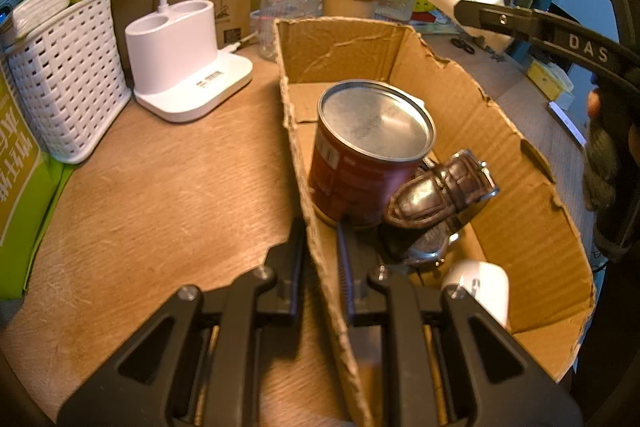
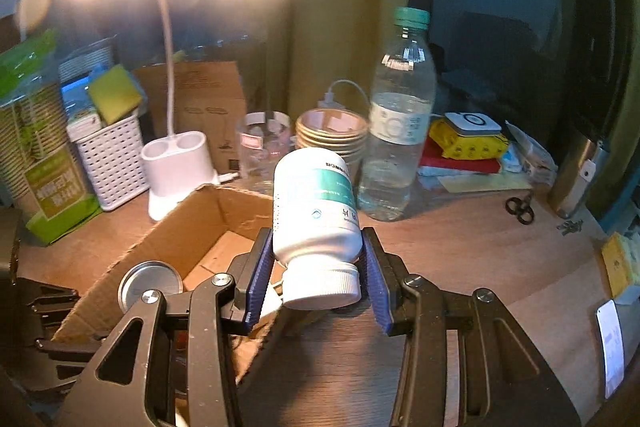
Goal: Organize rigid objects
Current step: 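Grasp the white pill bottle upright with the right gripper and lift, then lower the pill bottle into the box and open the right gripper, then move the right gripper to the black car key and grasp it, then lift the black car key with the right gripper over the box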
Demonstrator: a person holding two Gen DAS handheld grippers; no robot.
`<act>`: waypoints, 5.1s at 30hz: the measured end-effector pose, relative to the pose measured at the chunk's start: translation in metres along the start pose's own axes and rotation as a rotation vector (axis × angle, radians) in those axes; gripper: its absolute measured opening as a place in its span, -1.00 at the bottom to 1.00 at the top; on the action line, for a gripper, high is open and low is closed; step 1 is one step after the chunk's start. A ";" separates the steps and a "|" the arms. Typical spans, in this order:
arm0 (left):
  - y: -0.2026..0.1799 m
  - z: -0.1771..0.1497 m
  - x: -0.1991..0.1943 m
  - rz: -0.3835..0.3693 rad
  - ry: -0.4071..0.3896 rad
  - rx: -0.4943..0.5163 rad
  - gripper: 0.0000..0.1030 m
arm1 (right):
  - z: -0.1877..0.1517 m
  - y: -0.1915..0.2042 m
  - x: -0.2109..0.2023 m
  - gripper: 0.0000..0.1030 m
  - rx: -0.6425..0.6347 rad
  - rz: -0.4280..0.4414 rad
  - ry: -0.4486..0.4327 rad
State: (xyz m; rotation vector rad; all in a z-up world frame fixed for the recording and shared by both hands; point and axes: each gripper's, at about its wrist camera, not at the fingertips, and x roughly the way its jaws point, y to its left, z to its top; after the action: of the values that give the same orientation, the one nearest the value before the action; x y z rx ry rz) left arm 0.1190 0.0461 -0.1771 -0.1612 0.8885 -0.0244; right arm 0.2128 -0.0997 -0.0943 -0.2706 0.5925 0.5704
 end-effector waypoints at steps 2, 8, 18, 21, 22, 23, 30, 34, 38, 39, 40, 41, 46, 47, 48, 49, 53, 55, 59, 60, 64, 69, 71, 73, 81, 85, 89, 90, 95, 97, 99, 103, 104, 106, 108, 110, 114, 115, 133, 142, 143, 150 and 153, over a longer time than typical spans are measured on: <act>0.000 0.000 0.000 0.000 0.000 0.000 -0.68 | 0.000 0.004 0.001 -0.12 -0.008 0.015 0.002; 0.000 0.000 0.000 0.000 0.000 0.000 -0.68 | -0.002 0.017 0.007 -0.12 -0.033 0.064 0.014; 0.000 0.000 0.000 0.000 0.000 0.000 -0.68 | -0.007 0.032 0.021 -0.11 -0.065 0.105 0.057; 0.000 0.000 0.000 0.000 0.000 0.000 -0.68 | -0.008 0.035 0.023 -0.11 -0.073 0.120 0.065; 0.000 0.000 0.000 0.000 0.000 0.000 -0.68 | -0.008 0.037 0.024 -0.11 -0.077 0.126 0.070; 0.000 0.000 0.000 0.000 0.000 0.000 -0.68 | -0.008 0.038 0.025 -0.11 -0.080 0.132 0.076; 0.000 0.000 0.000 0.000 0.000 0.000 -0.68 | -0.009 0.046 0.030 -0.10 -0.093 0.154 0.099; 0.000 0.000 0.000 0.001 0.000 0.002 -0.67 | -0.007 0.045 0.026 0.21 -0.092 0.165 0.086; -0.001 0.001 0.000 0.000 0.000 0.002 -0.67 | -0.005 0.040 0.022 0.22 -0.078 0.158 0.070; -0.001 0.001 0.000 0.001 0.000 0.002 -0.67 | -0.005 0.037 0.021 0.22 -0.071 0.152 0.066; -0.001 0.001 0.001 0.001 0.000 0.003 -0.67 | -0.005 0.034 0.020 0.22 -0.063 0.142 0.061; -0.001 0.001 0.001 0.001 0.000 0.003 -0.67 | -0.005 0.031 0.019 0.22 -0.054 0.135 0.056; -0.002 0.001 0.001 0.001 0.000 0.004 -0.67 | -0.004 0.011 0.012 0.22 -0.001 0.106 0.035; -0.002 0.001 0.002 0.001 0.000 0.003 -0.67 | -0.004 0.008 0.012 0.22 0.007 0.102 0.030; -0.002 0.001 0.002 0.001 0.000 0.003 -0.67 | -0.005 0.004 0.011 0.22 0.016 0.096 0.027; -0.002 0.001 0.001 0.001 0.000 0.003 -0.67 | -0.005 0.000 0.010 0.22 0.025 0.088 0.023; -0.001 0.001 0.001 0.001 0.000 0.003 -0.67 | -0.007 -0.012 0.008 0.22 0.049 0.064 0.017; -0.001 0.001 0.001 0.000 0.000 0.003 -0.67 | -0.009 -0.017 0.007 0.22 0.059 0.053 0.016; -0.001 0.001 0.001 0.001 0.000 0.003 -0.67 | -0.011 -0.025 0.007 0.22 0.076 0.034 0.014; -0.001 0.001 0.001 0.001 0.000 0.003 -0.67 | -0.011 -0.027 0.006 0.22 0.078 0.029 0.014; -0.001 0.001 0.001 0.001 0.000 0.003 -0.67 | -0.015 -0.036 0.011 0.22 0.098 0.002 0.027; -0.001 0.001 0.001 0.001 0.000 0.003 -0.67 | -0.023 -0.046 0.025 0.22 0.141 -0.002 0.062; -0.002 0.001 0.001 0.001 0.000 0.003 -0.67 | -0.026 -0.051 0.031 0.22 0.170 0.009 0.083; -0.001 0.001 0.001 0.000 0.000 0.003 -0.67 | -0.028 -0.054 0.036 0.22 0.192 0.020 0.097; -0.001 0.001 0.001 0.001 0.000 0.003 -0.67 | -0.035 -0.069 0.060 0.22 0.274 0.037 0.155; -0.001 0.001 0.001 0.001 0.000 0.003 -0.67 | -0.039 -0.077 0.075 0.22 0.312 0.045 0.195; -0.001 0.001 0.001 0.001 0.000 0.003 -0.67 | -0.039 -0.079 0.086 0.22 0.313 0.045 0.222; -0.001 0.001 0.001 0.001 0.000 0.003 -0.67 | -0.039 -0.079 0.088 0.22 0.310 0.046 0.225; -0.001 0.001 0.001 0.001 0.001 0.003 -0.67 | -0.038 -0.079 0.102 0.22 0.296 0.068 0.252; -0.001 0.001 0.001 0.002 0.000 0.003 -0.67 | -0.038 -0.079 0.105 0.22 0.297 0.077 0.255; -0.001 0.001 0.001 0.002 0.000 0.003 -0.67 | -0.037 -0.079 0.106 0.23 0.294 0.074 0.255; -0.001 0.001 0.001 0.002 0.000 0.004 -0.67 | -0.037 -0.076 0.106 0.23 0.283 0.066 0.253; -0.001 0.001 0.001 0.002 0.000 0.003 -0.67 | -0.037 -0.075 0.105 0.23 0.278 0.064 0.252; -0.001 0.001 0.001 0.002 0.000 0.003 -0.67 | -0.037 -0.072 0.107 0.23 0.251 0.019 0.265; -0.001 0.001 0.001 0.001 0.000 0.003 -0.67 | -0.038 -0.066 0.108 0.23 0.202 -0.050 0.279; -0.001 0.001 0.001 0.001 0.000 0.003 -0.67 | -0.041 -0.063 0.106 0.23 0.182 -0.076 0.284; -0.001 0.001 0.001 0.001 0.000 0.004 -0.67 | -0.046 -0.070 0.101 0.23 0.208 -0.089 0.279; -0.001 0.001 0.001 0.001 0.000 0.004 -0.67 | -0.047 -0.071 0.100 0.23 0.212 -0.096 0.279; -0.001 0.001 0.001 0.002 0.000 0.003 -0.67 | -0.055 -0.065 0.084 -0.22 0.209 -0.121 0.274; -0.001 0.001 0.001 0.002 0.000 0.003 -0.67 | -0.058 -0.065 0.071 -0.23 0.233 -0.087 0.239; -0.001 0.001 0.001 0.001 0.000 0.003 -0.67 | -0.059 -0.064 0.069 -0.23 0.234 -0.083 0.235; -0.001 0.001 0.001 0.002 0.000 0.004 -0.67 | -0.050 -0.054 0.042 -0.24 0.225 -0.066 0.175; -0.001 0.001 0.001 0.002 0.000 0.003 -0.67 | -0.042 -0.049 0.027 -0.24 0.219 -0.058 0.138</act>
State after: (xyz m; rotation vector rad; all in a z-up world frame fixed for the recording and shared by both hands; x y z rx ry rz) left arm 0.1204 0.0447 -0.1768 -0.1573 0.8889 -0.0243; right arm 0.2408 -0.1447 -0.1406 -0.1206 0.7723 0.4284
